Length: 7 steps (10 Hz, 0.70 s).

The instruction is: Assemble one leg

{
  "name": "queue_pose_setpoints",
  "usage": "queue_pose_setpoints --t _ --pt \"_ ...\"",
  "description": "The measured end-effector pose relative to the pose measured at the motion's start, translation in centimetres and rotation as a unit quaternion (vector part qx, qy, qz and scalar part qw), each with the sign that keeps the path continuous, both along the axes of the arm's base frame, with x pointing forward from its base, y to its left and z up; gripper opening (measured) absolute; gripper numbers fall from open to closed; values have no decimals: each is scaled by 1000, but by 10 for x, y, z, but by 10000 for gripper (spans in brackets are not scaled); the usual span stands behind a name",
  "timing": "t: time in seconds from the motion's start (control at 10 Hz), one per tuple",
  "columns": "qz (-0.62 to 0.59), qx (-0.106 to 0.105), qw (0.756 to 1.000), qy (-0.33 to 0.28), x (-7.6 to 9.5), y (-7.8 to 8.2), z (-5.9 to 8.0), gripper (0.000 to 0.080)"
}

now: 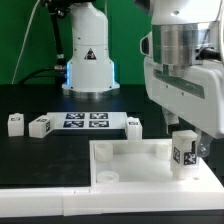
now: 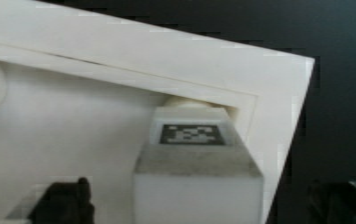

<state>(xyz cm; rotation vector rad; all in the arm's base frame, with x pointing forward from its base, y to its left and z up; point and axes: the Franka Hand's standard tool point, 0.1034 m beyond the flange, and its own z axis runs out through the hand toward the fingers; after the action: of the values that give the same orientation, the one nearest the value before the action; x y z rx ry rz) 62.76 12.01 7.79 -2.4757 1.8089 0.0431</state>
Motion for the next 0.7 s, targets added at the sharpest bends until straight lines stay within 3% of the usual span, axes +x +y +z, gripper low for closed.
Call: queue_pose_setpoints --t 0.2,0.4,0.7 --pt "117 -3 993 -9 0 0 0 647" --pt "256 -14 967 -13 0 3 0 647" --pt "471 -24 881 -21 -1 4 -1 649"
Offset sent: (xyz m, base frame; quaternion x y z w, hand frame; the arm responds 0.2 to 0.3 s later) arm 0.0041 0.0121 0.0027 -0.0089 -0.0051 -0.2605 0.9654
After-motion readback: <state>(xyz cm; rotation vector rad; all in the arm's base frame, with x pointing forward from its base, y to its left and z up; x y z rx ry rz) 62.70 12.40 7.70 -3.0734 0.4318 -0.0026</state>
